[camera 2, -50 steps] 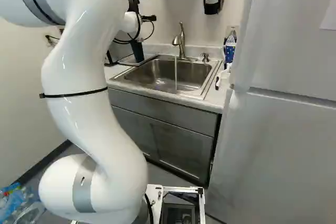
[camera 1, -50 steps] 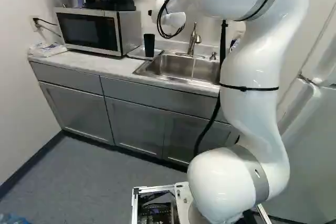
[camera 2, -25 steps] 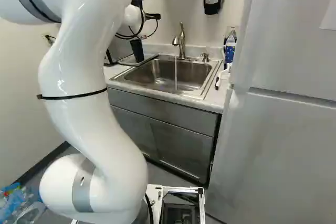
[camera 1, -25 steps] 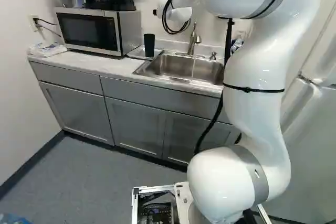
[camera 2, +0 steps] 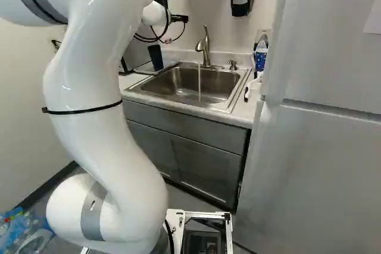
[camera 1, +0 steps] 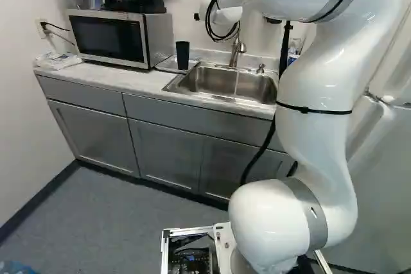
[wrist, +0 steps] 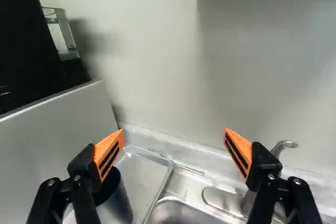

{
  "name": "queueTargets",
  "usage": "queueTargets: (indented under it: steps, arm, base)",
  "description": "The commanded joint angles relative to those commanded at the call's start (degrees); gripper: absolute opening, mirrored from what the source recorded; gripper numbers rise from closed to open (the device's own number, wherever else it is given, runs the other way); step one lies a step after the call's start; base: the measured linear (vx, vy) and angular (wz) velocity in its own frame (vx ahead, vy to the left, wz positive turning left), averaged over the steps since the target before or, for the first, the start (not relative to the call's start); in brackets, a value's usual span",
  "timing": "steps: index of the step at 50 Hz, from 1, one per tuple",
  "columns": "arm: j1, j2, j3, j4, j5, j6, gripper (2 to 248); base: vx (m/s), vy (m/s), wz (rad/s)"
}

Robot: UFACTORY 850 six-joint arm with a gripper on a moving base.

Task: Rinse the cup and place it in the tray

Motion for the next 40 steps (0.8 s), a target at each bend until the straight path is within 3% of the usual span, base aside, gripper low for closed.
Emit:
queueTargets:
  steps: [40]
  arm:
    - [-4.57,-2.13,-2.47,0.0,0.0,0.0,247]
  base:
    - [0.0,0.0,0.0]
